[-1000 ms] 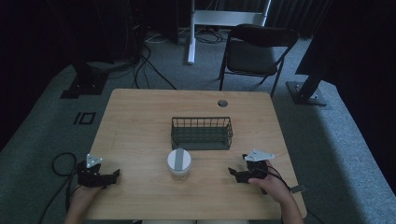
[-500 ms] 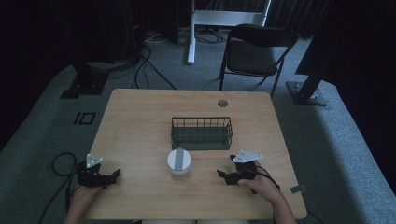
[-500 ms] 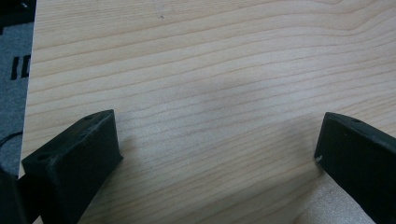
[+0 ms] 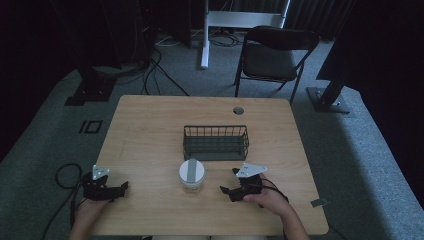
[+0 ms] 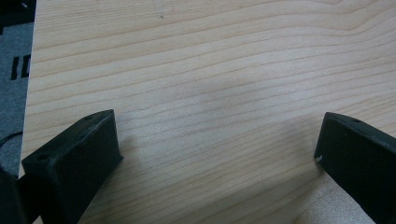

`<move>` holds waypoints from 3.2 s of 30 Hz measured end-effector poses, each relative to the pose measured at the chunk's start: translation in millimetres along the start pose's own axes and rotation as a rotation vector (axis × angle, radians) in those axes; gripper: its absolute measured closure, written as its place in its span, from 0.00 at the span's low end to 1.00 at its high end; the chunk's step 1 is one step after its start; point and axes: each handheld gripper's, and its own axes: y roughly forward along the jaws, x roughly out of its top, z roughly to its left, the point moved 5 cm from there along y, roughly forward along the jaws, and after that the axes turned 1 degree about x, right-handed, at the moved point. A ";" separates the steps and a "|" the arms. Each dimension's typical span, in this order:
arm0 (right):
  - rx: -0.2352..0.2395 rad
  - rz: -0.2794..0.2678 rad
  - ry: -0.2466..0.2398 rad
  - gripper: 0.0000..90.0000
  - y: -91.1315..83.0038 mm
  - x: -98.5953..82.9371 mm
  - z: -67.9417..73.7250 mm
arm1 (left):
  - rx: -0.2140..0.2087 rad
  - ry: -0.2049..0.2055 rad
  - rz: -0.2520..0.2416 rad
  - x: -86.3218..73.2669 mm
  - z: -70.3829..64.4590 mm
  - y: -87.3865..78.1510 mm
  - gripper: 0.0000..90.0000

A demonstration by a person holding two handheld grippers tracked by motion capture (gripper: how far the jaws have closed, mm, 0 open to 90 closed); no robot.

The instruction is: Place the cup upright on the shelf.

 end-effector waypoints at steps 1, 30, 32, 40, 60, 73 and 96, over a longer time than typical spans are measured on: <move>0.004 -0.002 -0.001 0.17 1.6 1.0 1.2 | 0.000 0.000 0.000 0.0 0.0 0.0 0.00; 0.143 -0.059 -0.076 0.14 45.7 40.0 46.0 | 0.000 0.000 0.000 0.0 0.0 0.0 0.00; 0.147 -0.062 -0.076 0.15 48.1 41.9 47.4 | 0.000 0.000 0.000 0.0 0.0 0.0 0.00; 0.148 -0.097 -0.075 0.16 53.7 49.9 50.8 | -0.003 0.003 0.000 -0.1 0.2 -0.1 0.00; 0.129 -0.149 -0.092 0.20 74.3 61.7 63.2 | -0.003 0.003 0.000 -0.1 0.2 -0.1 0.00; 0.153 -0.151 -0.048 0.20 69.9 70.8 66.8 | -0.003 0.002 0.000 -0.1 0.2 -0.1 0.00; 0.077 -0.226 -0.037 0.20 40.1 112.9 51.7 | -0.003 0.002 0.000 -0.1 0.2 -0.1 0.00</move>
